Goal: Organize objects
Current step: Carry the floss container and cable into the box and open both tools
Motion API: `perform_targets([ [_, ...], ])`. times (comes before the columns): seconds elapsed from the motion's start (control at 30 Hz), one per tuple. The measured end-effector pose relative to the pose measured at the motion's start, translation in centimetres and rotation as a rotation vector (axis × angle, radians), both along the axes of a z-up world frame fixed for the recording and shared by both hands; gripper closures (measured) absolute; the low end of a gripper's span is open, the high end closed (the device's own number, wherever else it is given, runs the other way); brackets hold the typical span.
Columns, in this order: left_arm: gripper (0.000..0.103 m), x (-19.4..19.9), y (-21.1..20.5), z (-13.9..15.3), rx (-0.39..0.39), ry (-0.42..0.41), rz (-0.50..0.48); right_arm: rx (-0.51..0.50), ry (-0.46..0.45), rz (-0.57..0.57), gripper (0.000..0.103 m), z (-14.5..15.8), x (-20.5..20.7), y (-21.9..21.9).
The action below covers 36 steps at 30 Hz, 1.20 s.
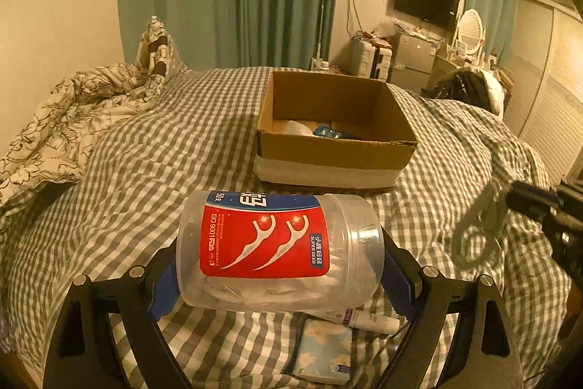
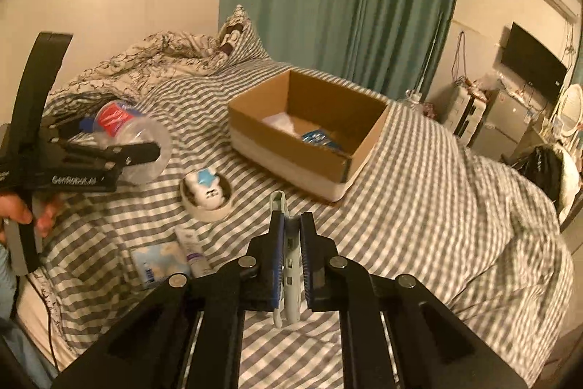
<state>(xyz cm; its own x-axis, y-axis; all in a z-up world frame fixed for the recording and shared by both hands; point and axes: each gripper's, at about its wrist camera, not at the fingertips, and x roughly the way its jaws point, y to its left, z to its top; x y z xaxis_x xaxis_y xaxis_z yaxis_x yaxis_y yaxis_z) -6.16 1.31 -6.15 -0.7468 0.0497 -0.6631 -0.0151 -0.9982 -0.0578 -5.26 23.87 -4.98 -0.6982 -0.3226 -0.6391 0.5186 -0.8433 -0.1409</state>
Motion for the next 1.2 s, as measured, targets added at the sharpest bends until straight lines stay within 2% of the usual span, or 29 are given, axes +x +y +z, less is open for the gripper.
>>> perform_targets([
  [0.2,0.011,-2.3,0.0,2.4,0.03,0.028,-0.028,-0.019,0.09,0.017,0.095,4.9,-2.8,-0.4],
  [0.33,0.011,-5.8,0.3,5.5,0.043,0.077,-0.059,-0.056,0.16,0.033,0.095,9.6,-6.2,-1.6],
  [0.47,0.011,-10.0,0.6,7.5,0.031,0.114,-0.062,-0.073,0.176,0.036,0.095,12.0,-10.3,-3.0],
  [0.63,0.011,-15.6,1.1,6.9,0.003,0.111,-0.056,-0.08,0.129,0.026,0.095,10.1,-15.9,-4.6],
  [0.83,0.011,-21.3,1.6,2.8,-0.021,0.054,-0.067,-0.074,0.043,-0.006,0.095,5.2,-21.3,-5.3],
  [1.0,0.01,-24.2,1.8,-1.1,0.008,-0.07,-0.083,-0.068,0.012,-0.052,0.094,2.1,-23.7,-5.3],
  [1.1,0.007,-24.0,2.2,-1.6,-0.01,-0.071,-0.077,-0.063,0.037,-0.078,0.094,2.1,-24.1,-4.9],
  [1.17,0.002,-23.4,2.7,-0.9,-0.033,-0.045,-0.081,-0.066,0.045,-0.086,0.089,2.7,-23.9,-4.6],
  [1.2,0.0,-23.0,2.9,-0.2,-0.044,-0.025,-0.085,-0.078,0.047,-0.09,0.075,3.2,-23.5,-4.3],
])
